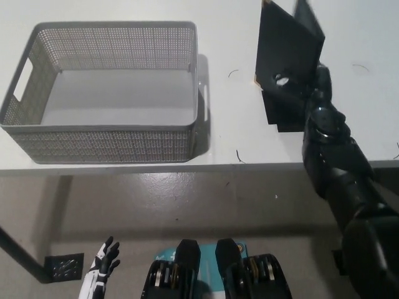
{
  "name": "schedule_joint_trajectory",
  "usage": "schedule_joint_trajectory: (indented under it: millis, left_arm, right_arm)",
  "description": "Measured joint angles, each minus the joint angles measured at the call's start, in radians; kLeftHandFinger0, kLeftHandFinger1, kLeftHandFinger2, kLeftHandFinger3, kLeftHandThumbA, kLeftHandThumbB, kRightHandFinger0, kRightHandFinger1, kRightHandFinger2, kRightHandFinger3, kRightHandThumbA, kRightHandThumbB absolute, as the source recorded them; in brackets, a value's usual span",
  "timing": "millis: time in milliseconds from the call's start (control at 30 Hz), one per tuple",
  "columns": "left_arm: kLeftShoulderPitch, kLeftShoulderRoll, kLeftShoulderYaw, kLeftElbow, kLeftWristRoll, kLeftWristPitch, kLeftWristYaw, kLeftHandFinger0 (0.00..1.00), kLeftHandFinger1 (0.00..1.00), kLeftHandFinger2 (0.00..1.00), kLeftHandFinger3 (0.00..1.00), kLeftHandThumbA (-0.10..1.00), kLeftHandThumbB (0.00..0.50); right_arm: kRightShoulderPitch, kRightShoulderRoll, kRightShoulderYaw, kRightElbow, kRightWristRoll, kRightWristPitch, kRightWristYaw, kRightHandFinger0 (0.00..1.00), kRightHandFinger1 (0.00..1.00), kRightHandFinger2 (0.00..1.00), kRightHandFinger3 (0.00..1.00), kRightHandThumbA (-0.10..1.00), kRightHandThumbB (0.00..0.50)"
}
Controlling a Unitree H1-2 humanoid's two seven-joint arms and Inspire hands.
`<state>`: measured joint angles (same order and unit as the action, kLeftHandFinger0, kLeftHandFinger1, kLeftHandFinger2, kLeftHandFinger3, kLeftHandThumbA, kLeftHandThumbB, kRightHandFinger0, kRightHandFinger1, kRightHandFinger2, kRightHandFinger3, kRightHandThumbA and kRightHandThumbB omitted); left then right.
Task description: A notebook is kept standing on the table on the right hand side and a container is kept on the left hand side and the robot uses its right hand to grab the notebook and places it in the container
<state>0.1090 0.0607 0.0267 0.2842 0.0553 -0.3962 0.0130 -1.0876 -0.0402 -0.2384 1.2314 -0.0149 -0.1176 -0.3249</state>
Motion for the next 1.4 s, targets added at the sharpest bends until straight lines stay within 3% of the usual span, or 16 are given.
schedule_joint_trajectory:
  millis: [100, 167, 300, 400, 533, 600, 667, 733, 767, 833, 933, 1000, 1067, 1100, 1233, 1400]
  left_arm:
    - [0.001, 0.001, -0.006, 0.0, -0.002, 0.0, -0.003, 1.0, 1.0, 1.0, 1.0, 1.0, 0.463]
    - [0.003, 0.001, -0.012, 0.001, -0.004, -0.001, -0.009, 1.0, 1.0, 1.0, 1.0, 1.0, 0.434]
    - [0.004, 0.001, -0.02, 0.01, -0.012, -0.003, -0.02, 1.0, 1.0, 1.0, 1.0, 1.0, 0.457]
    - [0.007, 0.001, -0.021, 0.01, -0.015, -0.003, -0.022, 1.0, 1.0, 1.0, 1.0, 1.0, 0.486]
    - [0.01, 0.001, -0.021, 0.012, -0.015, -0.003, -0.022, 1.0, 1.0, 1.0, 1.0, 1.0, 0.498]
    - [0.011, 0.001, -0.021, 0.014, -0.014, -0.003, -0.022, 1.0, 1.0, 1.0, 1.0, 1.0, 0.5]
    - [0.014, 0.002, -0.021, 0.014, -0.012, -0.001, -0.022, 1.0, 1.0, 1.0, 1.0, 1.0, 0.483]
    - [0.017, 0.002, -0.021, 0.013, -0.01, 0.002, -0.022, 1.0, 1.0, 1.0, 1.0, 1.0, 0.491]
    - [0.018, 0.002, -0.021, 0.013, -0.009, 0.003, -0.022, 1.0, 1.0, 1.0, 1.0, 1.0, 0.492]
    - [0.019, 0.003, -0.021, 0.013, -0.009, 0.004, -0.022, 1.0, 1.0, 1.0, 1.0, 1.0, 0.5]
    - [0.019, 0.004, -0.021, 0.014, -0.008, 0.006, -0.022, 1.0, 1.0, 1.0, 1.0, 1.0, 0.494]
    - [0.019, 0.003, -0.021, 0.014, -0.007, 0.006, -0.022, 1.0, 1.0, 1.0, 1.0, 1.0, 0.5]
    - [0.019, 0.002, -0.021, 0.015, -0.009, 0.006, -0.022, 1.0, 1.0, 1.0, 1.0, 1.0, 0.485]
    - [0.019, 0.002, -0.022, 0.016, -0.011, 0.006, -0.023, 1.0, 1.0, 1.0, 1.0, 1.0, 0.484]
    - [0.019, 0.001, -0.024, 0.023, -0.026, 0.006, -0.032, 1.0, 1.0, 1.0, 1.0, 1.0, 0.44]
    - [0.019, 0.001, -0.024, 0.022, -0.033, 0.006, -0.038, 1.0, 1.0, 1.0, 1.0, 1.0, 0.428]
  right_arm:
    - [-0.016, 0.014, -0.022, -0.013, 0.006, -0.018, -0.052, 0.0, 0.1, 0.48, 0.5, -0.05, 0.067]
    - [-0.024, 0.023, -0.027, -0.049, 0.007, -0.032, -0.093, 0.0, 0.02, 0.36, 0.44, -0.05, 0.064]
    - [-0.025, 0.031, -0.028, -0.124, 0.008, -0.051, -0.137, 0.0, 0.0, 0.29, 0.4, -0.1, 0.053]
    - [-0.024, 0.033, -0.029, -0.168, 0.009, -0.06, -0.152, 0.0, 0.0, 0.4, 0.52, -0.1, 0.051]
    - [-0.022, 0.04, -0.035, -0.24, 0.026, -0.066, -0.159, 0.0, 0.01, 0.43, 0.55, -0.1, 0.075]
    - [-0.021, 0.049, -0.04, -0.279, 0.039, -0.066, -0.158, 0.0, 0.11, 0.58, 0.66, -0.1, 0.069]
    - [-0.02, 0.065, -0.051, -0.319, 0.06, -0.066, -0.152, 0.0, 0.18, 0.65, 0.73, -0.1, 0.085]
    - [-0.019, 0.086, -0.058, -0.371, 0.082, -0.063, -0.148, 0.0, 0.17, 0.62, 0.66, -0.1, 0.11]
    - [-0.019, 0.096, -0.058, -0.391, 0.087, -0.061, -0.147, 0.0, 0.12, 0.52, 0.56, -0.1, 0.113]
    - [-0.019, 0.119, -0.042, -0.444, 0.086, -0.052, -0.148, 0.0, 0.07, 0.42, 0.53, -0.1, 0.103]
    - [-0.024, 0.153, 0.011, -0.486, 0.077, -0.037, -0.147, 0.0, 0.08, 0.42, 0.54, -0.1, 0.117]
    - [-0.031, 0.182, 0.052, -0.489, 0.066, -0.032, -0.147, 0.0, 0.02, 0.34, 0.41, -0.1, 0.118]
    - [-0.039, 0.213, 0.08, -0.484, 0.062, -0.022, -0.148, 0.0, 0.0, 0.34, 0.39, -0.1, 0.116]
    - [-0.042, 0.221, 0.087, -0.48, 0.061, -0.021, -0.148, 0.0, 0.0, 0.36, 0.39, -0.1, 0.126]
    - [-0.095, 0.273, 0.152, -0.386, 0.032, -0.019, -0.155, 0.0, 0.11, 0.55, 0.58, -0.1, 0.11]
    - [-0.13, 0.306, 0.21, -0.304, -0.001, -0.019, -0.16, 0.0, 0.12, 0.55, 0.61, -0.1, 0.108]
